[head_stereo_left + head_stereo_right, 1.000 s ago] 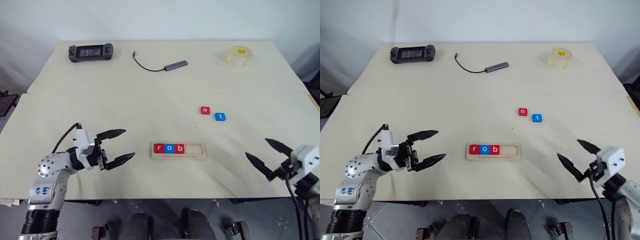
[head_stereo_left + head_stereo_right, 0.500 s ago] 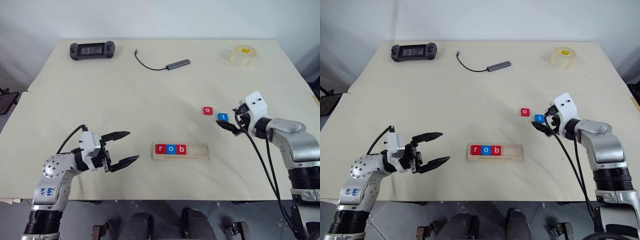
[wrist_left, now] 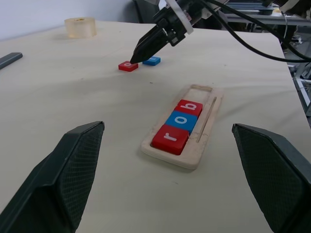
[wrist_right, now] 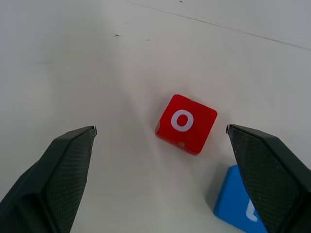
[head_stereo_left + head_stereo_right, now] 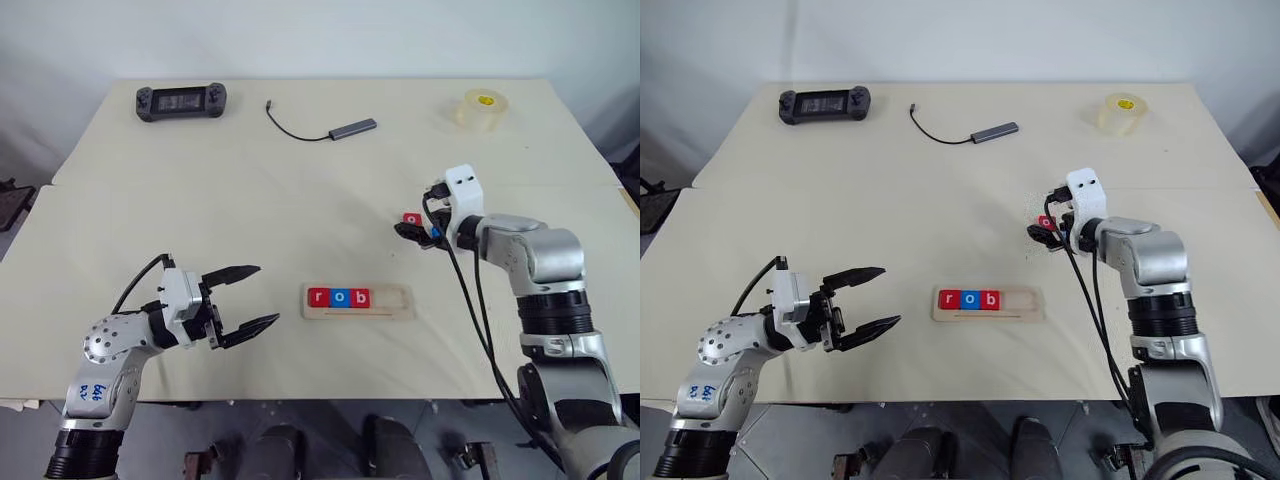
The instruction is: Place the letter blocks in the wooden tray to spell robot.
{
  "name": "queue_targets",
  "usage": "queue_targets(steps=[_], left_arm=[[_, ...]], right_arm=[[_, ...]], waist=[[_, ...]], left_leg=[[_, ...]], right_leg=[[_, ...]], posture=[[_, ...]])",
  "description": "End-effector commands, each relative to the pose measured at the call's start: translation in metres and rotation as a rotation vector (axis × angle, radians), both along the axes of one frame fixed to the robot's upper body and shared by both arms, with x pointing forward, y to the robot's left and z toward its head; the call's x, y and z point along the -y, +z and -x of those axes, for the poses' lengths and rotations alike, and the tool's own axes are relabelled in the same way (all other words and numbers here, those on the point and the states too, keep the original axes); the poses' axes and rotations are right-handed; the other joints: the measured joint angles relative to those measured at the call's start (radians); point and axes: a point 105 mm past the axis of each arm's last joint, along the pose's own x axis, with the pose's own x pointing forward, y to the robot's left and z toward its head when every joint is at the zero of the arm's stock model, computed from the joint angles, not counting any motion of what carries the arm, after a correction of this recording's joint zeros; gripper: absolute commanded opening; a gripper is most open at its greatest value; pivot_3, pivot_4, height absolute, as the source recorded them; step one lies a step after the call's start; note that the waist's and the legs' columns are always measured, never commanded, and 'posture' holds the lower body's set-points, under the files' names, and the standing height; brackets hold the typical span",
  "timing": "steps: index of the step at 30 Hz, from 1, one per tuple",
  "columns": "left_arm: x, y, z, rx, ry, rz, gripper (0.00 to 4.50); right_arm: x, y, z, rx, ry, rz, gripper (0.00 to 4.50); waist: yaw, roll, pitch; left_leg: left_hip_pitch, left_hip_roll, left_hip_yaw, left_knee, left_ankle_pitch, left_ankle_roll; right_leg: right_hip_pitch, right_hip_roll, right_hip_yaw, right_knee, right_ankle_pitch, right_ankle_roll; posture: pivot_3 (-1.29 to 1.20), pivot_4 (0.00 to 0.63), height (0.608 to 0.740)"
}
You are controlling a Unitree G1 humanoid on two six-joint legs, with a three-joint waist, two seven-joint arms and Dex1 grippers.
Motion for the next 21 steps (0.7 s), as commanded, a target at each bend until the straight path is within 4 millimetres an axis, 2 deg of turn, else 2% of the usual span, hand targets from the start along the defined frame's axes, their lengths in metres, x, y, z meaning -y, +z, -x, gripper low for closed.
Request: queue_targets(steps=[1, 8, 11, 15, 18, 21], left_arm=[[0.005, 0.007, 0.003, 0.045, -0.012, 0.004, 4.50], [0.007, 0.007, 0.004, 0.044, -0.010, 0.013, 4.50], [0.007, 0.007, 0.003, 0.046, -0.008, 0.013, 4.50], [0.006, 0.007, 0.003, 0.048, -0.006, 0.012, 4.50], [0.006, 0.005, 0.003, 0.045, -0.007, 0.013, 4.50], [0.008, 0.004, 0.002, 0.041, -0.017, 0.019, 4.50]], right_arm=[[0.003, 0.005, -0.011, 0.041, -0.083, 0.026, 4.49], [-0.013, -0.006, -0.021, 0.030, -0.133, -0.017, 4.49], [-0.015, -0.011, -0.021, 0.020, -0.148, -0.021, 3.93], [-0.012, -0.008, -0.021, 0.026, -0.174, -0.021, 2.57], [-0.016, 0.000, -0.019, 0.043, -0.145, -0.042, 1.55], [-0.022, 0.018, -0.015, 0.090, -0.107, -0.067, 1.45]], waist=[[-0.003, 0.000, 0.000], [-0.016, 0.000, 0.000], [-0.025, 0.000, 0.000], [-0.029, 0.000, 0.000], [-0.029, 0.000, 0.000], [-0.028, 0.000, 0.000]], left_leg=[[0.000, 0.000, 0.000, 0.000, 0.000, 0.000], [0.000, 0.001, 0.001, 0.000, 0.000, 0.000], [0.000, 0.001, 0.001, 0.000, 0.000, 0.000], [0.000, 0.001, 0.001, 0.000, 0.000, 0.000], [0.000, 0.001, 0.001, 0.000, 0.000, 0.000], [0.000, 0.001, 0.002, 0.000, 0.000, 0.000]], right_leg=[[0.000, 0.000, 0.000, 0.000, 0.000, 0.000], [-0.003, 0.001, 0.001, 0.005, 0.000, 0.000], [-0.003, 0.001, 0.001, 0.005, 0.000, 0.000], [-0.004, 0.001, 0.001, 0.006, 0.000, 0.000], [-0.004, 0.001, 0.001, 0.006, 0.000, 0.000], [-0.004, 0.001, 0.002, 0.006, 0.000, 0.000]], posture=[[0.00, 0.150, 0.740], [0.00, 0.150, 0.740], [0.00, 0.150, 0.740], [0.00, 0.150, 0.740], [0.00, 0.150, 0.740], [0.00, 0.150, 0.740]])
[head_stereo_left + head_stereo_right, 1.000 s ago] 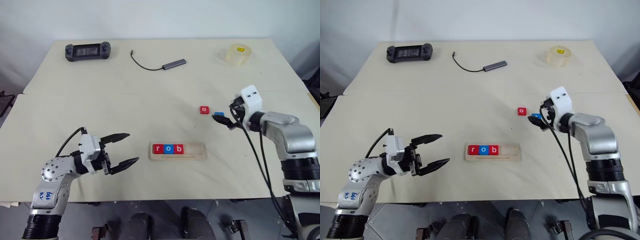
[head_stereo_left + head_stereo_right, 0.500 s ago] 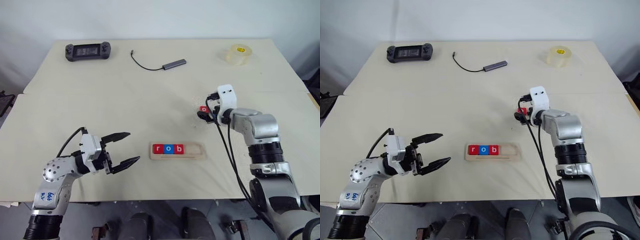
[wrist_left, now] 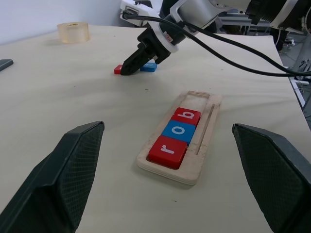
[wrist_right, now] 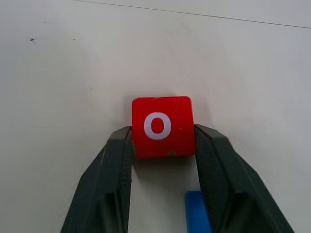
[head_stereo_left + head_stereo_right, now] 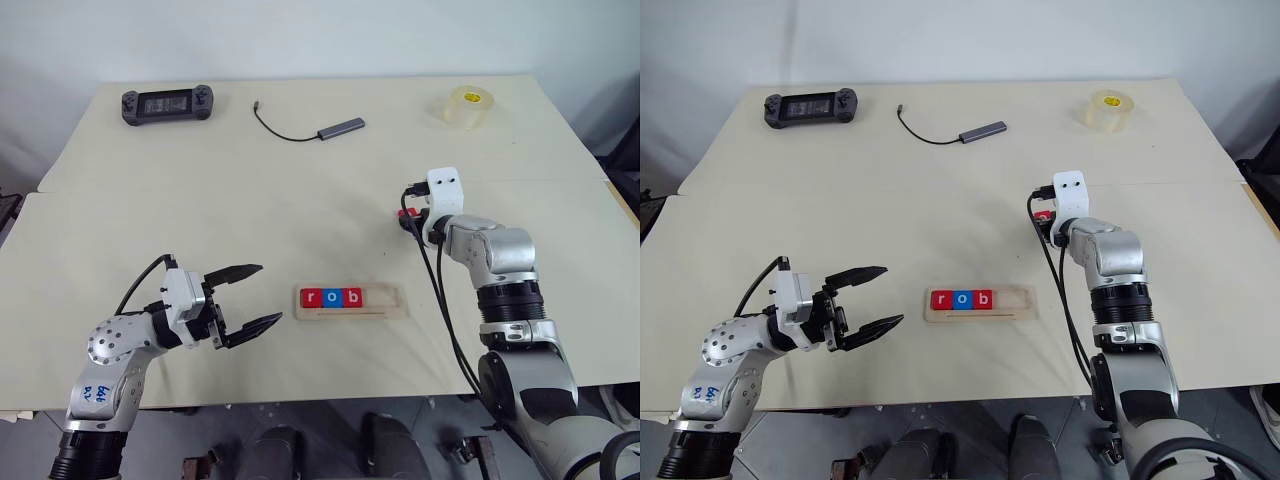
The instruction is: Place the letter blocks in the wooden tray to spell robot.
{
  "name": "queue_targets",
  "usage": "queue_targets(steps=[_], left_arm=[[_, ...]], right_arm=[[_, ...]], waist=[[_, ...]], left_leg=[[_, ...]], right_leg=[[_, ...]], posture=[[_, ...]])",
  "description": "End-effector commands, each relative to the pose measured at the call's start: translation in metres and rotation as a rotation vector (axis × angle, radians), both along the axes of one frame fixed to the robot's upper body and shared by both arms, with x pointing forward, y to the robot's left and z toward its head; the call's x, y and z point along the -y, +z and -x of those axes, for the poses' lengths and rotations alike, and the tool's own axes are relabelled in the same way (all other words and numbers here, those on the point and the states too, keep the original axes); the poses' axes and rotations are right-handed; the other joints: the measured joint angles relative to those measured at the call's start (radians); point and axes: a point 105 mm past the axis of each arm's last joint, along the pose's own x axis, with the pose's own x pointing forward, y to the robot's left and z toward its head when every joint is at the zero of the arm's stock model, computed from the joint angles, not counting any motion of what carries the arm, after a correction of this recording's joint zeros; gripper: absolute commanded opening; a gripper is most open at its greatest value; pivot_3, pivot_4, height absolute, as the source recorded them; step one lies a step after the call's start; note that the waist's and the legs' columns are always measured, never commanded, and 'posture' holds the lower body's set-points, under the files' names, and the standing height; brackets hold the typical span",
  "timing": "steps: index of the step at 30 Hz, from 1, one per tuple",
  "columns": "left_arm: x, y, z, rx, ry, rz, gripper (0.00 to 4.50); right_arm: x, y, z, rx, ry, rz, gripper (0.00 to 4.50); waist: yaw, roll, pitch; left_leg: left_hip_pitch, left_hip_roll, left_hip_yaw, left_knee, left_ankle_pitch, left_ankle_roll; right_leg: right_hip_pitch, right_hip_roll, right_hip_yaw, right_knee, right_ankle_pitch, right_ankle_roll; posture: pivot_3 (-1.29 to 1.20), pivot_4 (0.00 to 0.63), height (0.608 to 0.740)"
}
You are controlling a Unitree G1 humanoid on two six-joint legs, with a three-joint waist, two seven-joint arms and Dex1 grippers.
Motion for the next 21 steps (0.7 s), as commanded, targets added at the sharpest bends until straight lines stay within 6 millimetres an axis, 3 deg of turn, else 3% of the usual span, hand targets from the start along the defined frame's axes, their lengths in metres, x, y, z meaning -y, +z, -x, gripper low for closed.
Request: queue_targets(steps=[1, 5, 9, 15, 21], left_arm=[[0.005, 0.003, 0.001, 0.024, -0.024, 0.010, 4.50], [0.008, 0.001, -0.002, 0.017, -0.042, 0.014, 4.50], [0.009, -0.001, -0.005, 0.008, -0.063, 0.013, 4.50], [0.010, -0.003, -0.009, -0.005, -0.093, 0.010, 4.50], [0.010, -0.003, -0.009, -0.020, -0.124, -0.003, 4.50]], right_arm=[[-0.010, 0.031, 0.005, 0.097, 0.062, -0.026, 1.45], [-0.007, 0.041, 0.018, 0.114, 0.092, -0.007, 1.45], [0.009, 0.042, 0.049, 0.092, 0.096, 0.030, 1.45], [0.036, 0.001, 0.104, -0.085, -0.005, 0.081, 1.45], [0.039, -0.030, 0.135, -0.169, -0.072, 0.058, 1.45]], waist=[[0.000, 0.000, 0.000], [0.003, 0.000, 0.000], [0.009, 0.000, 0.000], [0.026, 0.000, 0.000], [0.028, -0.001, -0.001]], left_leg=[[0.000, 0.000, 0.000, 0.000, 0.000, 0.000], [-0.001, 0.000, 0.001, 0.000, 0.000, 0.000], [-0.002, -0.001, 0.000, 0.000, 0.000, 0.000], [-0.003, 0.000, 0.002, -0.001, 0.000, 0.000], [-0.002, 0.000, 0.005, 0.000, 0.000, 0.000]], right_leg=[[0.000, 0.000, 0.000, 0.000, 0.000, 0.000], [-0.003, 0.000, 0.001, 0.002, 0.000, 0.000], [-0.003, -0.001, 0.001, 0.002, 0.000, 0.000], [-0.005, -0.001, 0.001, 0.002, 0.000, 0.000], [-0.005, 0.000, 0.004, 0.002, 0.000, 0.000]], posture=[[0.00, 0.150, 0.740], [0.00, 0.150, 0.740], [0.00, 0.150, 0.740], [0.00, 0.150, 0.740], [0.00, 0.150, 0.740]])
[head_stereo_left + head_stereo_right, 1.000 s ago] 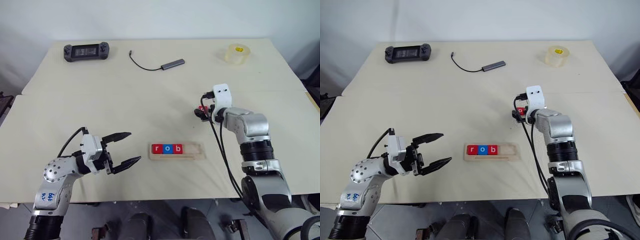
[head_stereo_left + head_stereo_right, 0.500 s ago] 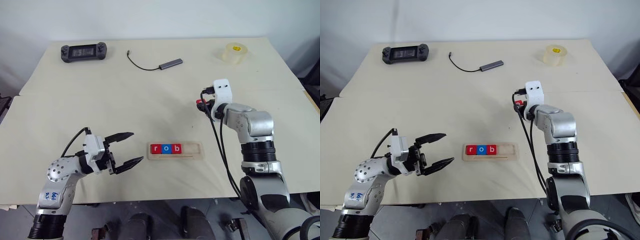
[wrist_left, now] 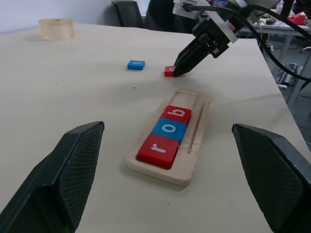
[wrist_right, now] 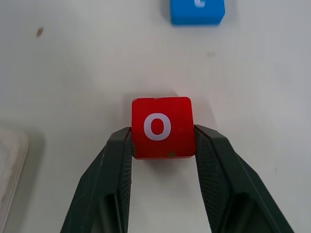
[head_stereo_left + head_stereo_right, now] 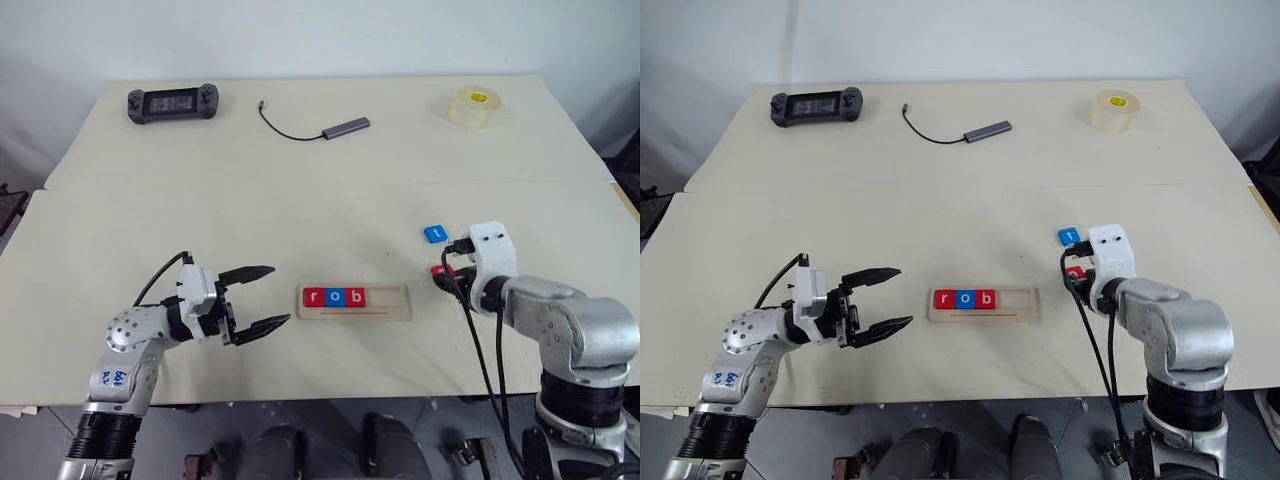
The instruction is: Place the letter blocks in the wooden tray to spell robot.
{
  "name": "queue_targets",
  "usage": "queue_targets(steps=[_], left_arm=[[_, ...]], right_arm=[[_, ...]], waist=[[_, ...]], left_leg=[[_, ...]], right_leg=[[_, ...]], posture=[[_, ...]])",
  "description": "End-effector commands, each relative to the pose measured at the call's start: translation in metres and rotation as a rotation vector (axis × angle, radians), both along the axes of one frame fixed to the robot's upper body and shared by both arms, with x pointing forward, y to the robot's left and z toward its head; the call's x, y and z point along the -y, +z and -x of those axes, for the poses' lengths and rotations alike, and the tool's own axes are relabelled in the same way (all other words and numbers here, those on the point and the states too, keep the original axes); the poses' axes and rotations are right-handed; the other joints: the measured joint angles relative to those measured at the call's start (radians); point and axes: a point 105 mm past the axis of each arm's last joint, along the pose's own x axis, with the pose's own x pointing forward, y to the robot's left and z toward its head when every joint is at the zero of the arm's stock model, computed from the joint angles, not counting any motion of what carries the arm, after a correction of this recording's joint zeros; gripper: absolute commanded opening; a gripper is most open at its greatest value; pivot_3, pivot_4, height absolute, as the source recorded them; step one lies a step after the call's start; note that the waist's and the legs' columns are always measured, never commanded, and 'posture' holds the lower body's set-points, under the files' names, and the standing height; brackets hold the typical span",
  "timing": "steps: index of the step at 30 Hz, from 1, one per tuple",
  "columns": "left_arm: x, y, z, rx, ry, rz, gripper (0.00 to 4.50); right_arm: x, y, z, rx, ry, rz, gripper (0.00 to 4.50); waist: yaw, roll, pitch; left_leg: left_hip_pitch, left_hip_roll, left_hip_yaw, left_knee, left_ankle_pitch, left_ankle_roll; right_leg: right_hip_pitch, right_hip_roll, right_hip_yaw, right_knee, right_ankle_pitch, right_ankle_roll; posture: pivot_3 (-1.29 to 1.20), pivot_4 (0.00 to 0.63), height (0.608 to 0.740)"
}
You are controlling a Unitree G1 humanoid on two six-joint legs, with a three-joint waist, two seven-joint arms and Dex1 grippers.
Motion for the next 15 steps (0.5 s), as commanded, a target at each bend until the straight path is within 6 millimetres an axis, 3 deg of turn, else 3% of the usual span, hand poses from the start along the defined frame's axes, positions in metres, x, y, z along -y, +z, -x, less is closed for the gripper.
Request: queue_targets(steps=[1, 3, 8, 12, 15], left_arm=[[-0.003, 0.004, 0.001, 0.011, -0.018, -0.009, 4.50], [-0.004, 0.004, 0.001, 0.010, -0.019, -0.011, 4.50], [-0.006, 0.004, 0.000, 0.011, -0.015, -0.018, 4.50], [-0.009, 0.004, -0.001, 0.015, -0.009, -0.021, 4.50], [-0.010, 0.004, -0.001, 0.019, -0.014, -0.029, 4.50]], right_arm=[[0.000, -0.010, 0.017, -0.003, -0.037, -0.012, 1.45], [-0.004, -0.012, 0.020, -0.004, -0.033, -0.025, 1.45], [-0.008, -0.005, 0.020, 0.000, 0.052, -0.024, 3.16], [0.023, 0.007, 0.012, -0.010, 0.117, 0.050, 4.47], [0.030, 0.013, 0.007, -0.002, 0.251, 0.092, 4.47]], waist=[[0.001, 0.000, 0.000], [0.001, -0.001, -0.001], [0.000, -0.002, -0.001], [0.003, -0.002, -0.001], [0.001, -0.002, -0.001]], left_leg=[[0.000, 0.000, 0.000, 0.000, 0.000, 0.000], [0.001, 0.000, 0.000, 0.000, 0.000, 0.000], [0.001, 0.000, 0.000, 0.000, 0.000, 0.000], [0.001, -0.001, 0.000, 0.000, 0.000, 0.001], [0.001, -0.002, 0.001, 0.000, 0.000, 0.003]], right_leg=[[0.000, 0.000, 0.000, 0.000, 0.000, 0.000], [0.000, 0.000, 0.000, 0.001, 0.000, 0.000], [0.000, 0.000, 0.001, 0.001, 0.000, 0.000], [0.001, -0.001, 0.001, 0.000, 0.000, 0.000], [0.001, -0.001, 0.001, -0.001, 0.000, 0.000]], posture=[[0.00, 0.150, 0.740], [0.00, 0.150, 0.740], [0.00, 0.150, 0.740], [0.00, 0.150, 0.740], [0.00, 0.150, 0.740]])
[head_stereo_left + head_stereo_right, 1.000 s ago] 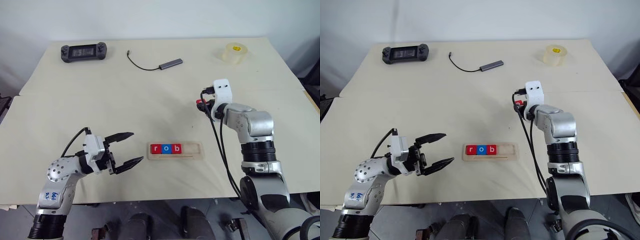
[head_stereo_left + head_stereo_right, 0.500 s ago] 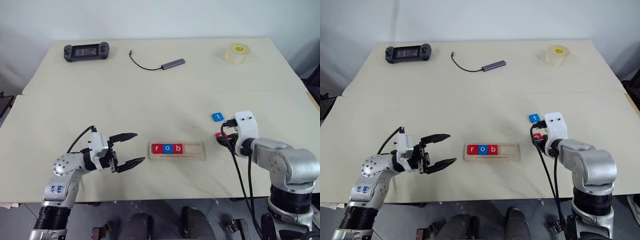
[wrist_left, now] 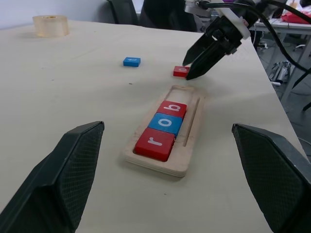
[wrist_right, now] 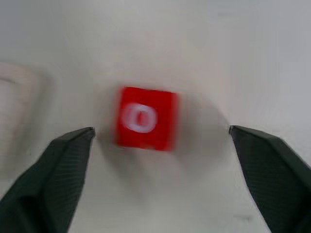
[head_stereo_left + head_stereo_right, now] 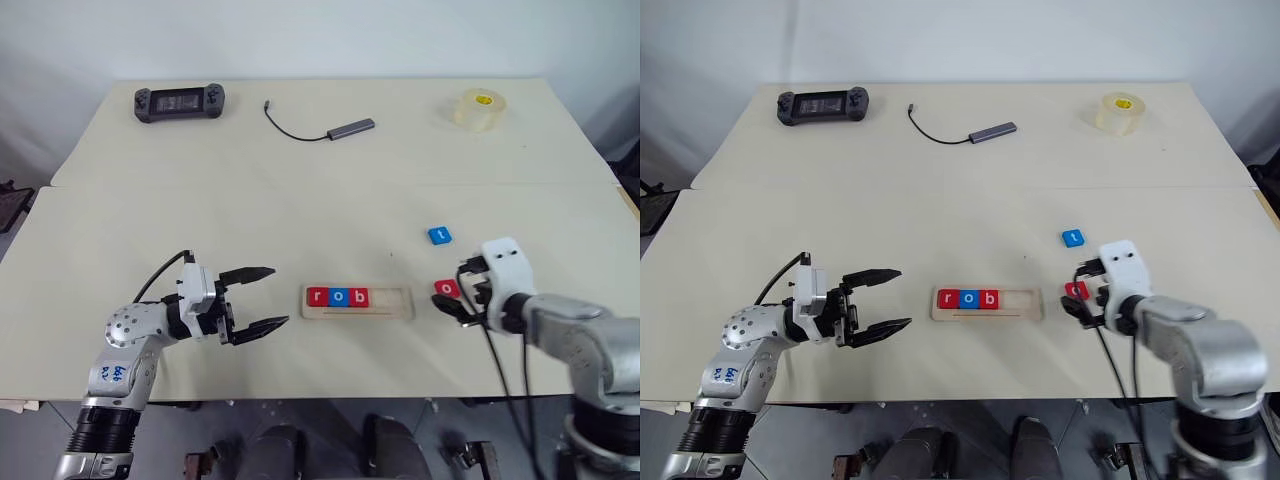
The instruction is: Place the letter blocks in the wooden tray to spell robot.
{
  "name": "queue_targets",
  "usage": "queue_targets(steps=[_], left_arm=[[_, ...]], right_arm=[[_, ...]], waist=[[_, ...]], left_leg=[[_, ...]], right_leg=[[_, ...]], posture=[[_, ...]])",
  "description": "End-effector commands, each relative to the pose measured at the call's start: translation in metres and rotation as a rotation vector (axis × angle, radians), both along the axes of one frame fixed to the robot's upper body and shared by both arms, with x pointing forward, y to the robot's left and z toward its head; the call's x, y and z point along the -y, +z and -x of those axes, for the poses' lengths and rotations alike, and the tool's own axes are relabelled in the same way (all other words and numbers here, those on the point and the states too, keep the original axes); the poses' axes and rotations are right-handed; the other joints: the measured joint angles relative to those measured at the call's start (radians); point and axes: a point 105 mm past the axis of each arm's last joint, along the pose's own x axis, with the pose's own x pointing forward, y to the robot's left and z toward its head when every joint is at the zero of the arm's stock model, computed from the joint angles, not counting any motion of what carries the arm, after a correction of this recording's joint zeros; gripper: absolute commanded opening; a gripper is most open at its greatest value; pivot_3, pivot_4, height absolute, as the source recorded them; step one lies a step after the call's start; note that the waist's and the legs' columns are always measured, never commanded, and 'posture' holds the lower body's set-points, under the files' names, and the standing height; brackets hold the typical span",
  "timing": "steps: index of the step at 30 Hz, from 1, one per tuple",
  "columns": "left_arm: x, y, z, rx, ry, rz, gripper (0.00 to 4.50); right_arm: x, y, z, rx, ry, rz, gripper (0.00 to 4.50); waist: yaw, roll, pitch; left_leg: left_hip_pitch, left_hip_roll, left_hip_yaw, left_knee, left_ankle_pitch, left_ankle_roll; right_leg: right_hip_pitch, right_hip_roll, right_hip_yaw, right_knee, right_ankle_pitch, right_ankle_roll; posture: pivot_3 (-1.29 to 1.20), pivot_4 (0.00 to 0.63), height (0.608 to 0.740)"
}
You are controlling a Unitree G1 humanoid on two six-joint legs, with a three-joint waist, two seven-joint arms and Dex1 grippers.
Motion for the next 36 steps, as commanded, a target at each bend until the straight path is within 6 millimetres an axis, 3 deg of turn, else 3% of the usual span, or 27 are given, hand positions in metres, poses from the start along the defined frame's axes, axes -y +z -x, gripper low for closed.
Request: queue_targets(steps=[1, 3, 6, 7, 13, 18, 25, 32, 36], left_arm=[[-0.004, 0.008, 0.001, 0.040, -0.006, -0.006, 4.50], [-0.005, 0.009, 0.002, 0.048, -0.012, -0.012, 4.50], [-0.005, 0.013, 0.001, 0.068, -0.024, -0.023, 4.50], [-0.005, 0.014, 0.000, 0.072, -0.027, -0.025, 4.50], [-0.001, 0.019, 0.001, 0.091, -0.034, -0.020, 4.50], [0.001, 0.017, 0.007, 0.087, -0.024, -0.011, 4.50], [0.004, 0.018, 0.008, 0.087, -0.012, -0.002, 4.50], [0.004, 0.020, 0.008, 0.090, -0.002, -0.001, 4.50], [0.004, 0.020, 0.009, 0.089, 0.001, -0.002, 4.50]], right_arm=[[-0.005, 0.010, -0.005, 0.043, 0.183, 0.003, 4.47], [-0.006, 0.014, -0.005, 0.077, 0.338, 0.041, 4.47], [-0.016, 0.020, 0.004, 0.197, 0.804, 0.134, 4.47], [-0.011, 0.016, 0.001, 0.197, 0.838, 0.158, 4.47], [0.017, 0.007, -0.023, 0.122, 0.879, 0.234, 4.47], [0.021, 0.017, -0.037, 0.160, 0.970, 0.287, 4.47], [0.032, 0.004, -0.051, 0.085, 0.986, 0.349, 4.47], [0.030, -0.002, -0.055, 0.024, 0.993, 0.333, 4.47], [0.029, -0.009, -0.049, -0.059, 1.000, 0.281, 3.58]], waist=[[-0.002, 0.000, 0.000], [-0.004, 0.000, 0.000], [-0.004, -0.001, 0.001], [-0.004, -0.001, 0.001], [-0.005, -0.003, 0.002], [-0.005, -0.002, 0.002], [-0.005, -0.002, 0.002], [-0.005, -0.002, 0.002], [-0.005, -0.002, 0.002]], left_leg=[[0.000, 0.001, 0.000, -0.001, 0.000, 0.000], [0.000, 0.002, 0.002, -0.002, 0.000, 0.000], [0.001, 0.002, 0.004, -0.002, 0.000, 0.000], [0.001, 0.002, 0.005, -0.002, 0.000, 0.000], [0.003, 0.003, 0.005, 0.001, 0.001, 0.001], [0.002, 0.003, 0.003, 0.001, 0.000, 0.000], [0.002, 0.003, 0.000, 0.002, 0.000, 0.000], [0.003, 0.003, -0.002, 0.003, 0.000, -0.001], [0.003, 0.003, -0.005, 0.005, 0.000, -0.001]], right_leg=[[0.000, 0.000, 0.000, -0.001, 0.000, 0.000], [0.000, 0.001, 0.000, -0.002, 0.000, 0.000], [0.000, 0.001, 0.000, -0.003, 0.000, 0.001], [0.000, 0.001, 0.000, -0.004, 0.001, 0.002], [0.005, 0.000, 0.000, -0.006, 0.002, 0.005], [0.004, 0.000, -0.001, -0.007, 0.002, 0.004], [0.007, 0.000, -0.004, -0.009, 0.002, 0.004], [0.010, 0.000, -0.006, -0.010, 0.002, 0.004], [0.012, 0.001, -0.008, -0.010, 0.002, 0.004]], posture=[[0.00, 0.150, 0.740], [0.00, 0.150, 0.740], [0.00, 0.150, 0.740], [0.00, 0.150, 0.740], [0.00, 0.150, 0.740], [0.00, 0.150, 0.740], [0.00, 0.150, 0.740], [0.00, 0.150, 0.740], [0.00, 0.150, 0.740]])
